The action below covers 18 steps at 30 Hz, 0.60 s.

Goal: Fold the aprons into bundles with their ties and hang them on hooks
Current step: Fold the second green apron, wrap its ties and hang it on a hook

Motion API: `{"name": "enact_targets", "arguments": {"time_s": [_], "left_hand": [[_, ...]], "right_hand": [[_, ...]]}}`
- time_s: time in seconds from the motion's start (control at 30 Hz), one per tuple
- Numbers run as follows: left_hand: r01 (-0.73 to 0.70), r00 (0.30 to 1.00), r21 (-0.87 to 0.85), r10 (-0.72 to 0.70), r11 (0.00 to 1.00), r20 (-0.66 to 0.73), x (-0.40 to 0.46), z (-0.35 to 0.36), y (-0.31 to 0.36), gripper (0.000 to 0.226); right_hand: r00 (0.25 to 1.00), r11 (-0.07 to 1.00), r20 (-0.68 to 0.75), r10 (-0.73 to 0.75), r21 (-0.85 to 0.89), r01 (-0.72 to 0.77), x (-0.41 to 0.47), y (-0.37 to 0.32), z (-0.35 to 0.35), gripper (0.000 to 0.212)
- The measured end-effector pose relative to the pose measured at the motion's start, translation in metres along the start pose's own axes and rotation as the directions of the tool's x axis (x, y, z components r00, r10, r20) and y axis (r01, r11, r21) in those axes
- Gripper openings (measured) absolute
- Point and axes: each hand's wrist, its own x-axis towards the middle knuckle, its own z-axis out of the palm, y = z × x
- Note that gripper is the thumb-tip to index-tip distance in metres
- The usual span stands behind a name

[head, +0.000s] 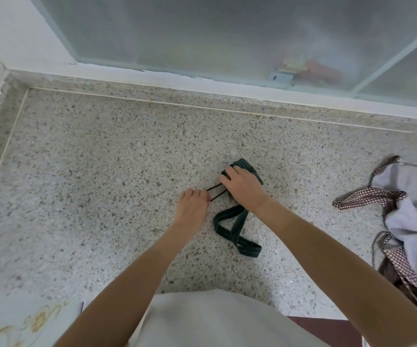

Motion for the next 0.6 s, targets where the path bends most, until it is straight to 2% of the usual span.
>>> {"name": "enact_targets", "arguments": {"time_s": [0.1, 0.17, 0.23, 0.37, 0.43, 0.5, 0.57, 0.6], "left_hand": [[-0.010, 0.996, 0.020, 0.012, 1.000, -0.091, 0.005, -0.007, -0.007, 0.012], [-0.013, 0.996, -0.003, 0.013, 1.000, -0.090, 0.009, -0.011, -0.009, 0.011], [0.025, 0.997, -0.105, -0.032, 0.994, -0.070, 0.015, -0.022, -0.006, 0.018], [0.033, 0.976, -0.379, -0.111, 0.925, -0.186, 0.023, -0.043, -0.001, 0.015], [0.019, 0.975, -0.404, -0.106, 0.915, -0.194, 0.024, -0.049, 0.004, 0.013], [0.080, 0.976, -0.467, -0.165, 0.881, -0.143, 0.026, -0.049, 0.005, 0.011], [0.122, 0.969, -0.535, -0.217, 0.836, -0.118, 0.024, -0.050, 0.004, 0.008], [0.099, 0.971, -0.539, -0.200, 0.836, -0.132, 0.021, -0.051, 0.004, 0.008]], "right_hand": [[0.991, 0.990, 0.028, 0.127, 0.055, -0.128, 0.003, -0.009, 0.002, 0.039], [0.985, 0.973, 0.055, 0.162, 0.160, -0.169, 0.004, -0.014, 0.001, 0.037], [0.976, 0.942, 0.059, 0.207, 0.258, -0.216, 0.004, -0.015, 0.000, 0.027], [0.961, 0.868, 0.062, 0.268, 0.417, -0.269, 0.006, -0.017, -0.001, 0.014], [0.965, 0.857, 0.078, 0.251, 0.446, -0.260, 0.007, -0.022, -0.002, 0.013], [0.964, 0.839, 0.103, 0.244, 0.475, -0.263, 0.006, -0.026, -0.003, 0.014], [0.954, 0.786, 0.135, 0.267, 0.542, -0.297, 0.006, -0.029, -0.005, 0.007], [0.945, 0.749, 0.156, 0.287, 0.578, -0.323, 0.007, -0.029, -0.006, 0.011]]}}
